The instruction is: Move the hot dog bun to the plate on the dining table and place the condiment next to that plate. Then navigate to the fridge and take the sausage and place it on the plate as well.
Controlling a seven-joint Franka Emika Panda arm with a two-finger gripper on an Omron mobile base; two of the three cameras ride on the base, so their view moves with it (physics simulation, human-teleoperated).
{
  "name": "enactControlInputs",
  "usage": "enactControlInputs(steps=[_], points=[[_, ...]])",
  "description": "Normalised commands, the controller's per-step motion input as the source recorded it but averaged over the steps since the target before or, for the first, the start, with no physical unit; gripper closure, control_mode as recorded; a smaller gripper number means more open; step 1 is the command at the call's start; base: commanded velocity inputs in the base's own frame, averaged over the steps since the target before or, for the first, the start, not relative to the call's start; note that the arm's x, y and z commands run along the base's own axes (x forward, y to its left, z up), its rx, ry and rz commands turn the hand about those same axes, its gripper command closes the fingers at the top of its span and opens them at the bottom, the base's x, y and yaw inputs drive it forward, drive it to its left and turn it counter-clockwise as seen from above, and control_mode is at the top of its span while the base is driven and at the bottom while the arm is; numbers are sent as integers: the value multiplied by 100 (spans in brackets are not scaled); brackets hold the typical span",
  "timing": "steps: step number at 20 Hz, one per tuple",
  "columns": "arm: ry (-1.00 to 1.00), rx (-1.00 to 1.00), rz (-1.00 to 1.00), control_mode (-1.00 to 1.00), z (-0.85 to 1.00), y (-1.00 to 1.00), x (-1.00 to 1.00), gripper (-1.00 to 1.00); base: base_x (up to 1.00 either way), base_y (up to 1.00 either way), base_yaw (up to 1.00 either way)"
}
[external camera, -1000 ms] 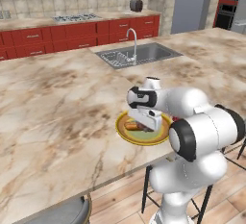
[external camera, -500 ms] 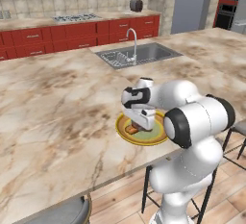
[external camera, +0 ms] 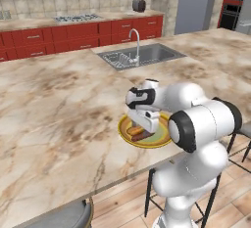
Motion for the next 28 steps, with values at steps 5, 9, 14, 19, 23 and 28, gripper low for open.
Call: enactControlInputs(steps=[5,9,14,19,23,28], points=[[0,11,-13,-100,31,-22,-33,-100,0,0,0],[0,10,-15,-100,62,-15,-31,-100,0,0,0],[0,4,-15,-100,75,-7,-29,-100,0,0,0],[0,3,-13,-100,61,-1,-37,-100,0,0,0],[-3,0,-9,-100,43,0,-63,-100,0,0,0],[-10,0,-8,-100,47,0,-73,-100,0,0,0]])
